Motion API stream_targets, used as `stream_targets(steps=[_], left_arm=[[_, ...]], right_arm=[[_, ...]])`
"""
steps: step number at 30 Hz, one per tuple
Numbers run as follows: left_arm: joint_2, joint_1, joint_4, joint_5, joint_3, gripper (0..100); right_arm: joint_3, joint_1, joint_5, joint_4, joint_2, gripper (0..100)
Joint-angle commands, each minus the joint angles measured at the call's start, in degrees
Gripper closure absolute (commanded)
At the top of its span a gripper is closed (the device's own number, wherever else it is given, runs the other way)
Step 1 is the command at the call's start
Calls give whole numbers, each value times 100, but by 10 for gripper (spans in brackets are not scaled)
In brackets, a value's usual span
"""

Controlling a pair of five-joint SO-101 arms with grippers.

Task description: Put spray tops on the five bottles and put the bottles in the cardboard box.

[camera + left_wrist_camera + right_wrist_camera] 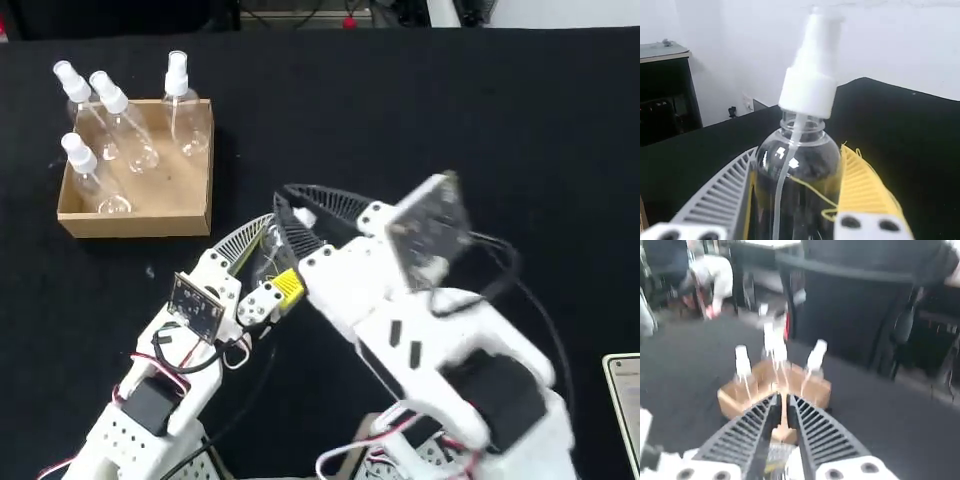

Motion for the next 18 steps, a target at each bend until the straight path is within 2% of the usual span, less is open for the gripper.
stream_targets(steps=[1,5,9,13,15,18], left_arm=[[-70,75,-123,26,136,927],[-79,75,-158,26,136,924],[-79,75,-158,18,136,924],[-79,57,-176,0,136,927],[-79,40,-325,-9,136,927],[-79,31,-316,-9,136,927]], right_arm=[[-796,-79,79,-149,22,986],[-919,527,97,114,40,986],[-233,1899,105,237,22,986],[831,2963,105,211,13,986],[1446,3279,105,105,22,986],[2571,3367,62,-563,13,986]])
